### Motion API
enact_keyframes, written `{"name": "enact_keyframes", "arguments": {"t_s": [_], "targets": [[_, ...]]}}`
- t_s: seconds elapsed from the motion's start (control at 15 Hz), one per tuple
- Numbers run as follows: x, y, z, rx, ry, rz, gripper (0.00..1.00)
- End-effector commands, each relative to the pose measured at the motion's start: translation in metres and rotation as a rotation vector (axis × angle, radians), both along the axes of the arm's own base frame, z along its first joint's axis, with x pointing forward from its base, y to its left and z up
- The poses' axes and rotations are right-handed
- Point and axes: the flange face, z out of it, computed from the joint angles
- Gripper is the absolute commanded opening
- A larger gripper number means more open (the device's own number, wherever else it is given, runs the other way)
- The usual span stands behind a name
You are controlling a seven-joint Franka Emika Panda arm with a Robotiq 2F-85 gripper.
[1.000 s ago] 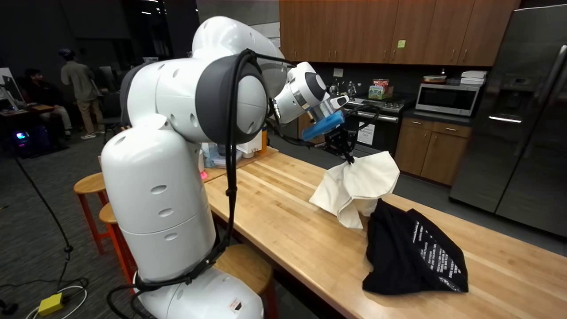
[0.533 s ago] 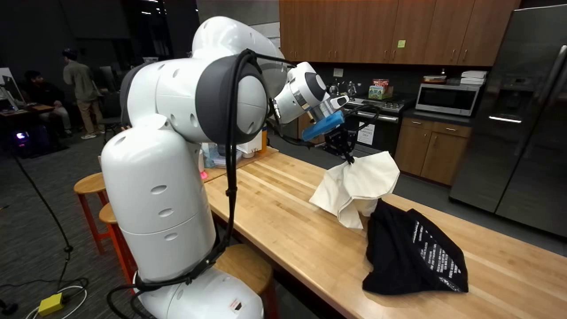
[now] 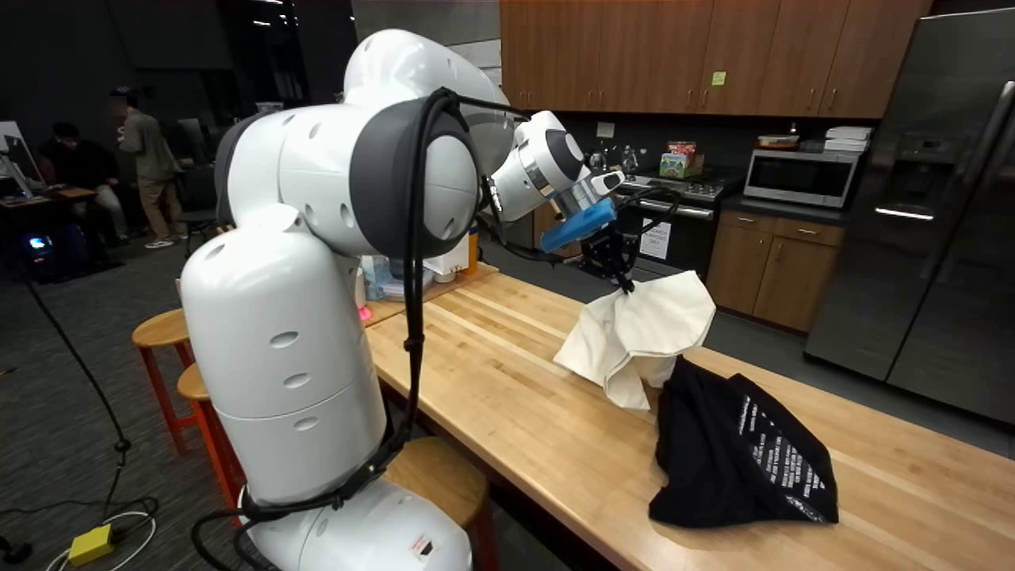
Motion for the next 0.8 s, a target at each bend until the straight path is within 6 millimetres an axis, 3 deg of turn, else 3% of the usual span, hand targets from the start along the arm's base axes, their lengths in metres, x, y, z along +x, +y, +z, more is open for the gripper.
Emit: {"name": "enact_keyframes", "arguments": {"t_s": [0.0,0.33,0.73], "targets": [[0.002,0.001,0.003,0.003,-0.024,-0.009,0.0],[0.028,0.022,0.025,0.033,-0.248,0.067,0.0],[0.07,0.054,0.047,0.081,-0.388,0.223,0.0]]}}
